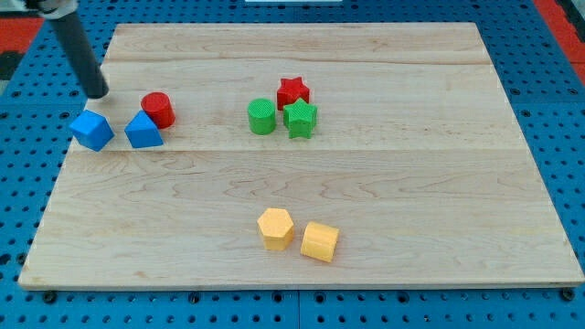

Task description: Move red circle closer to the red star

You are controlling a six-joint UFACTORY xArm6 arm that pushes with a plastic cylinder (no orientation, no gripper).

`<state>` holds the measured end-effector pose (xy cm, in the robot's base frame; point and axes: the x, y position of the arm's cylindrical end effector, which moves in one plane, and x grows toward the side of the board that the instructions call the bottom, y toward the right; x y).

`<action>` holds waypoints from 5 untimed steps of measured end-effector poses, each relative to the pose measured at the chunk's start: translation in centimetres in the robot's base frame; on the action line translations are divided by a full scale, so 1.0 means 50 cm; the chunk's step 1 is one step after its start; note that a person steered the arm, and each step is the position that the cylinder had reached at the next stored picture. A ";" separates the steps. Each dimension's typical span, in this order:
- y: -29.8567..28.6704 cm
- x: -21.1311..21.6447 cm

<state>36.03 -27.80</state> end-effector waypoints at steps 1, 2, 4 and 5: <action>0.128 0.089; 0.265 0.060; 0.154 0.001; 0.256 -0.041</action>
<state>33.98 -14.99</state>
